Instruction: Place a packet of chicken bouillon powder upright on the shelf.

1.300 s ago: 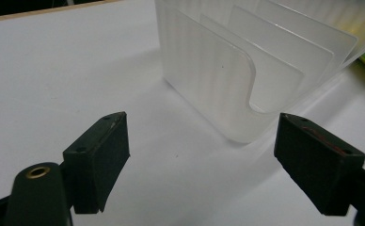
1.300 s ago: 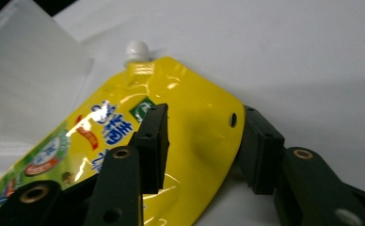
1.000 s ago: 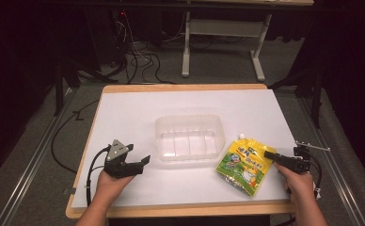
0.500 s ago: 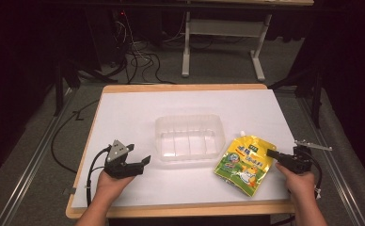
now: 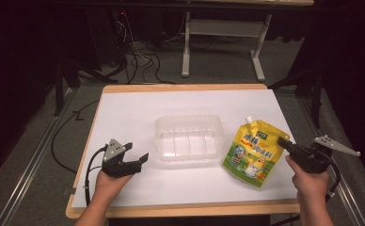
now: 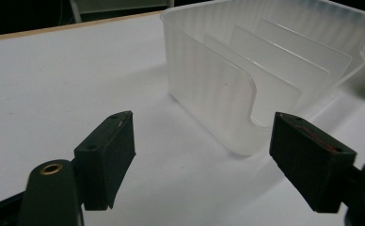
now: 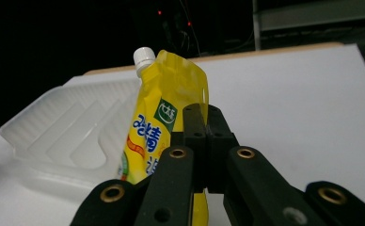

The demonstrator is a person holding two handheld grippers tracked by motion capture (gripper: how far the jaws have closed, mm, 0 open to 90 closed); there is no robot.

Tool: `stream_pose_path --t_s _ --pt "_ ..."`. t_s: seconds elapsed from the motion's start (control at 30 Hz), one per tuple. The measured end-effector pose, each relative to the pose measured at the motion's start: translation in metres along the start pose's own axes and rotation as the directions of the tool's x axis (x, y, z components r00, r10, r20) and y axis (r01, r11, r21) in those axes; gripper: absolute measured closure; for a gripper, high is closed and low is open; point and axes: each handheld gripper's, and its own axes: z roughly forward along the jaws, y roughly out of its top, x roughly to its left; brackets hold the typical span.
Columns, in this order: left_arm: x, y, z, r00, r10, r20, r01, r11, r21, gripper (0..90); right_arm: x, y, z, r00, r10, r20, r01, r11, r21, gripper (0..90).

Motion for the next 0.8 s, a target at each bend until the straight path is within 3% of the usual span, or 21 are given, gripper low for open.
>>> stream_pose_path --t_s 0.2,0.33,0.4,0.47,0.53,0.8 --pt "-0.002 0.000 0.001 1.0000 -0.001 -0.002 0.001 1.0000 -0.009 26.7 0.010 0.014 -0.009 0.9970 -0.065 0.043 0.068 0.994 -0.090 90.0" --pt "-0.006 0.000 0.001 1.0000 0.003 0.004 -0.003 0.9999 -0.015 28.3 0.014 0.018 -0.008 0.9879 -0.110 0.110 0.124 0.983 -0.132 90.0" --pt "-0.009 0.000 0.001 0.9999 0.009 0.009 -0.009 0.9998 -0.018 29.1 0.013 0.015 -0.005 0.9821 -0.132 0.135 0.150 0.980 -0.133 90.0" --pt "-0.011 0.000 0.003 0.9998 0.013 0.018 -0.013 0.9998 -0.016 29.4 0.012 0.012 -0.008 0.9822 -0.145 0.120 0.161 0.977 -0.138 90.0" --pt "-0.014 0.001 0.006 0.9994 0.020 0.027 -0.020 0.9998 -0.009 29.5 0.013 0.009 -0.011 0.9766 -0.165 0.138 0.184 0.974 -0.132 90.0" --pt "-0.024 0.005 0.017 0.9984 0.050 0.028 -0.050 0.9987 -0.010 30.2 0.013 -0.002 -0.020 0.9764 -0.164 0.140 0.182 0.975 -0.124 89.7"
